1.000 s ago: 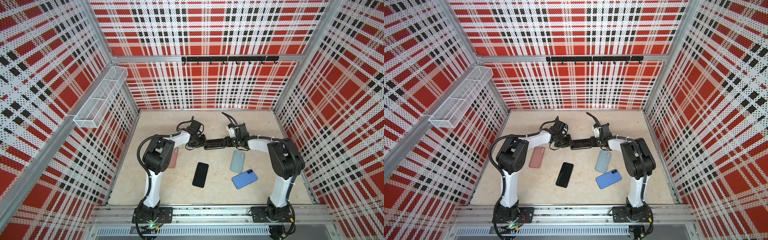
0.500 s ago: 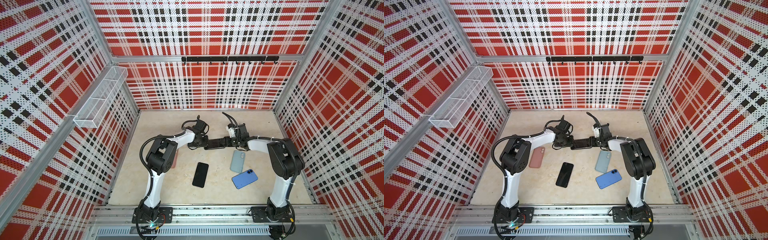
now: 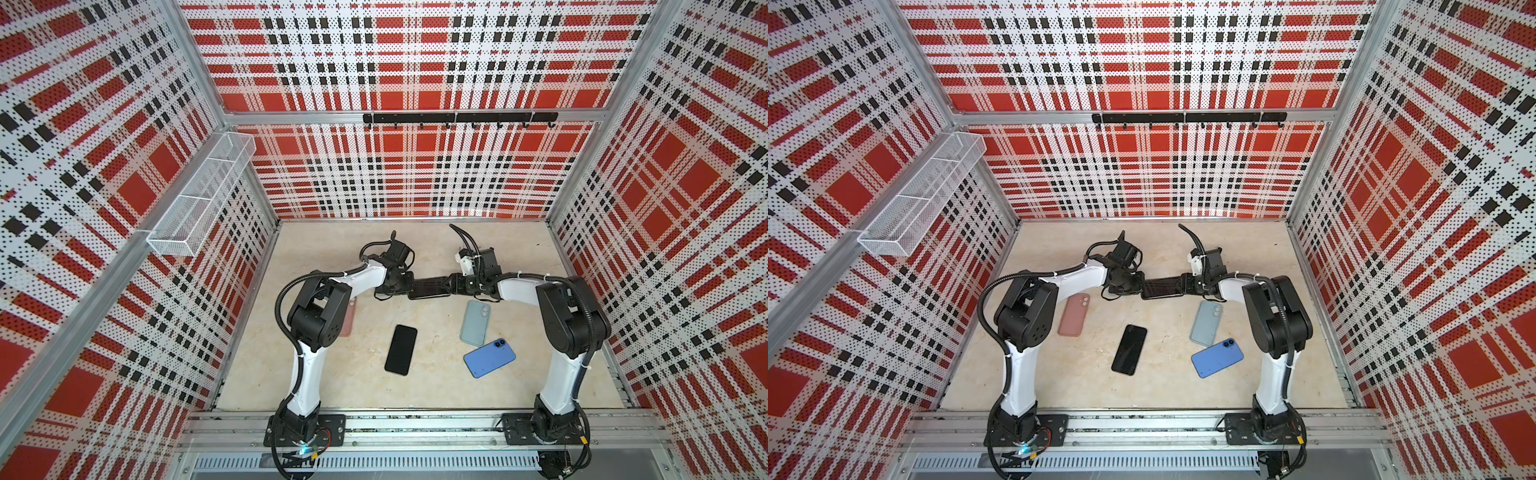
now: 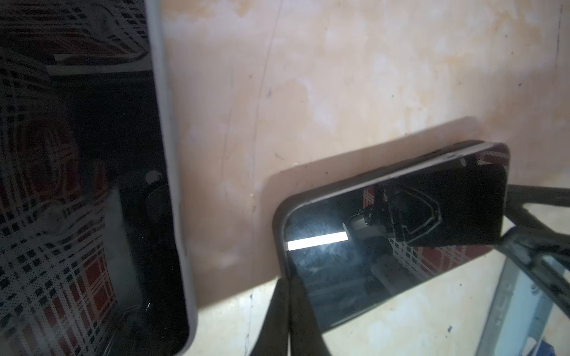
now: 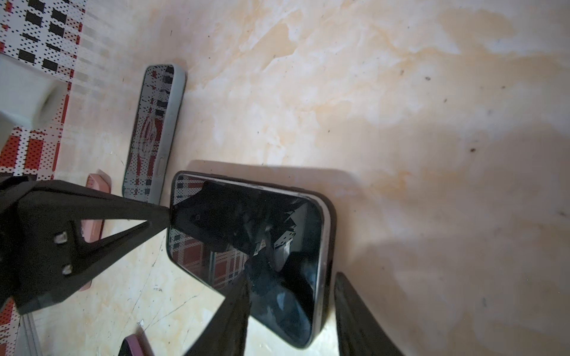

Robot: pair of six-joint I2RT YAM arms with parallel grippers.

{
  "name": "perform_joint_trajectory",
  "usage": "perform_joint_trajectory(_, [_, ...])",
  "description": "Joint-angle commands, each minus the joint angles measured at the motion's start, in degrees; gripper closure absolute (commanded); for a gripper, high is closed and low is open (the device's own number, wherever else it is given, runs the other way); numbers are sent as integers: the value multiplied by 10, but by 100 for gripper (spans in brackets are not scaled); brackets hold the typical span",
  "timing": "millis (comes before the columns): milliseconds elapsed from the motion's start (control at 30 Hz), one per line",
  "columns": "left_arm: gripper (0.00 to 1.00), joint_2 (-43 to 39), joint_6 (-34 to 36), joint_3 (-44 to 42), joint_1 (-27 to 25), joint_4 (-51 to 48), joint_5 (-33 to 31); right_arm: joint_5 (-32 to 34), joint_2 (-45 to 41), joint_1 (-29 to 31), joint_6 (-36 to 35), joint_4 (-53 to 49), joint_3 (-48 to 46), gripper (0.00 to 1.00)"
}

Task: Put the phone into the phone case

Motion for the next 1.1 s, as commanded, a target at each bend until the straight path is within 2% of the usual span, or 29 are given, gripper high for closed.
perform_joint_trajectory(0, [93,7,7,-24,5,-31,-13,1,7,-3,4,-8,13,54])
perform_joint_trajectory(167, [72,-34,-3,-45,5,4,2,-29,22,-7,-4,-33,31,48])
perform_joint_trajectory(300, [65,-66,-12,-64,6,38,25,-66,38,-11,-7,-48,45,45])
perform_joint_trajectory(633, [64,-48,-66,-118,18,192,153,-142,65,-18,2,-47,56,44])
perform_joint_trajectory(800, [65,-38,-70,-125,20,210,165,-195,64,-22,12,-13,47,44])
perform_joint_trajectory(1067, [66,-37,-71,-130,20,214,170,-298,45,-28,54,102,17,46])
